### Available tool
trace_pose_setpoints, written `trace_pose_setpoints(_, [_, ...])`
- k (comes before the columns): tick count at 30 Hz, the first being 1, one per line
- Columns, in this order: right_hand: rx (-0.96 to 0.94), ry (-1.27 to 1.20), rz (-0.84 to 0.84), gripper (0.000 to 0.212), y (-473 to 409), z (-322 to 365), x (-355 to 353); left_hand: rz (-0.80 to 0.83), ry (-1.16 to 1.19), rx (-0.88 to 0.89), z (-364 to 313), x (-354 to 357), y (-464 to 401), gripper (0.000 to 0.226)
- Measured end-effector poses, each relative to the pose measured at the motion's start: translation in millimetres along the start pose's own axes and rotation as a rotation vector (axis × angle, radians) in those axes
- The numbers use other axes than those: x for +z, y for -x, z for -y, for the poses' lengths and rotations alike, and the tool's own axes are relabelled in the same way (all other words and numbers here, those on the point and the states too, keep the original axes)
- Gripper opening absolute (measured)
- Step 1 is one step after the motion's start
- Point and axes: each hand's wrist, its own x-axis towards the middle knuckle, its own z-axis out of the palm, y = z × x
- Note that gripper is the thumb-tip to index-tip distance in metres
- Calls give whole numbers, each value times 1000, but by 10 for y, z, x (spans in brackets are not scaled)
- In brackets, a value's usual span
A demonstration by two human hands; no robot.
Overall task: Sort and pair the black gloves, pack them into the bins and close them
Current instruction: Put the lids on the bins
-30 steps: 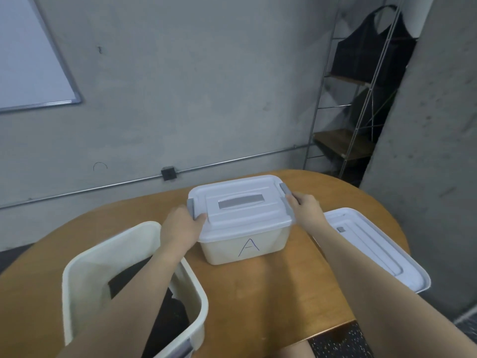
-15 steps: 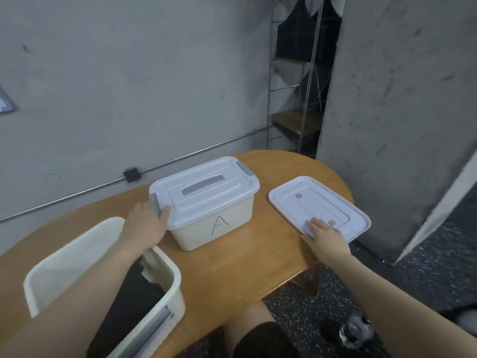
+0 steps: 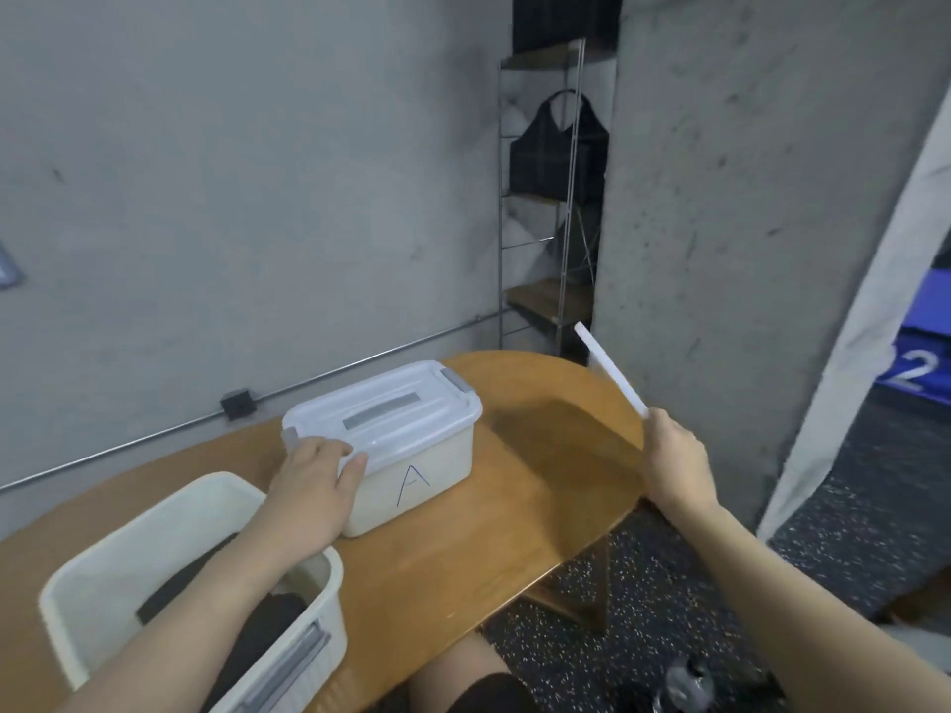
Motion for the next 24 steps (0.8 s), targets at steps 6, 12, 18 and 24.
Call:
trace_pose_setpoints(6, [-178, -512, -304, 26, 29, 540, -1044, -104, 39, 159, -340, -586, -100, 42])
trace_pose_setpoints(12, [-353, -838, -130, 32, 395, 1432, -1380, -285, 50, 340, -407, -1372, -72, 48])
trace_pose_setpoints(18, [-391, -1194, 317, 35, 840, 2149, -1246, -451, 117, 294, -65, -2016, 44, 71])
trace_pose_setpoints(24, [-339, -1324, 669, 42, 1041, 2385, -874, -359, 281, 113, 567, -2132, 195, 91])
